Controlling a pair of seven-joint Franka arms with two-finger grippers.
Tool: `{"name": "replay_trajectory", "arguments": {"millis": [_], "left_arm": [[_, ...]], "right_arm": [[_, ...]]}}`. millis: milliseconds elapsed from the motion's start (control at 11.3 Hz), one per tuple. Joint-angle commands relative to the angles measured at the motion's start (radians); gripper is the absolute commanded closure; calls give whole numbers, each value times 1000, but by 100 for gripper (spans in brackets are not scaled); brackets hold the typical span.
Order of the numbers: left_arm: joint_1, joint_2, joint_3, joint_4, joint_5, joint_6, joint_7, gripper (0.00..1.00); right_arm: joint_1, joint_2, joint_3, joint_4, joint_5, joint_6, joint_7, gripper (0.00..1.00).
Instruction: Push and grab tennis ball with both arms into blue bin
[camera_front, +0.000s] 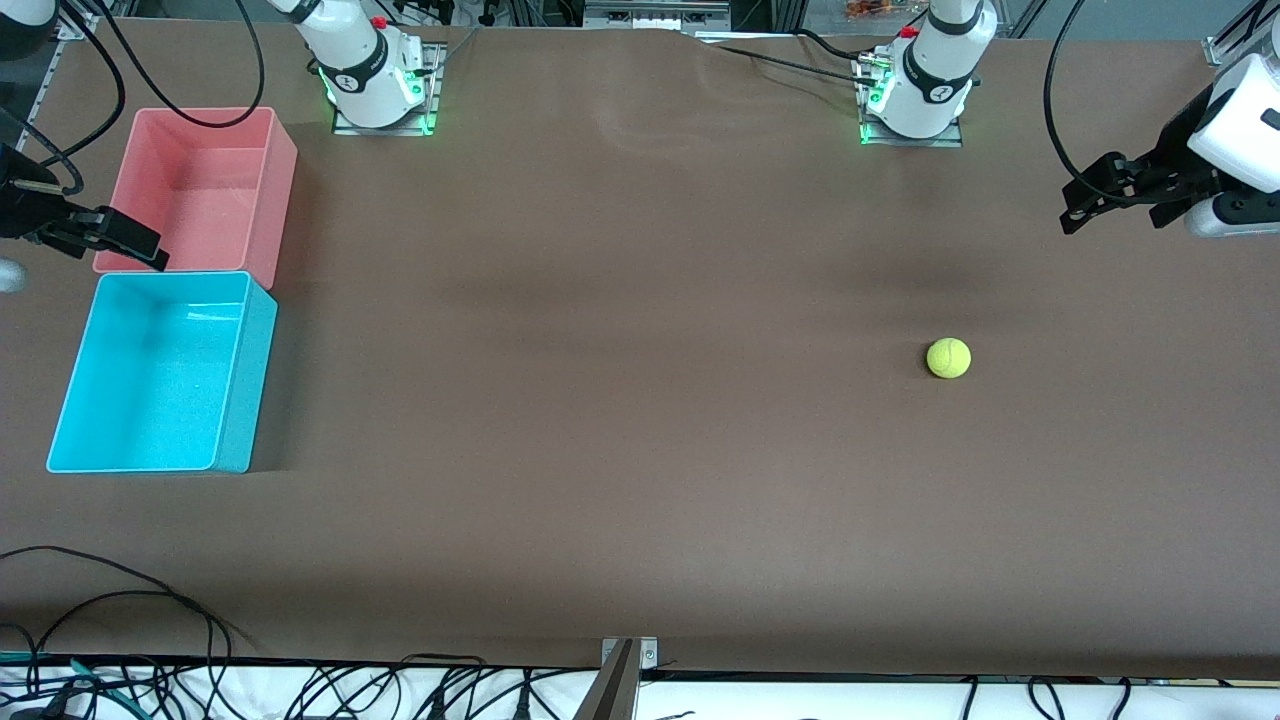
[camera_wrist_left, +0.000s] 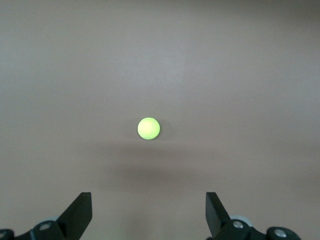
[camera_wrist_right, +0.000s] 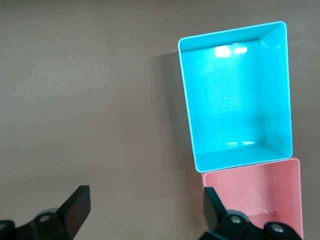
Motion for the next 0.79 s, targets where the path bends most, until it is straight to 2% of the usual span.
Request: {"name": "replay_trajectory", "arguments": {"millis": [0, 705], "left_arm": [[-1, 15, -2, 33, 1, -24, 0, 0], [-1, 15, -2, 33, 0, -36, 0, 0]], "right_arm": [[-5, 3, 5, 16, 14, -12, -17, 0], [-3, 14, 6, 17, 14, -12, -6, 0]]}}
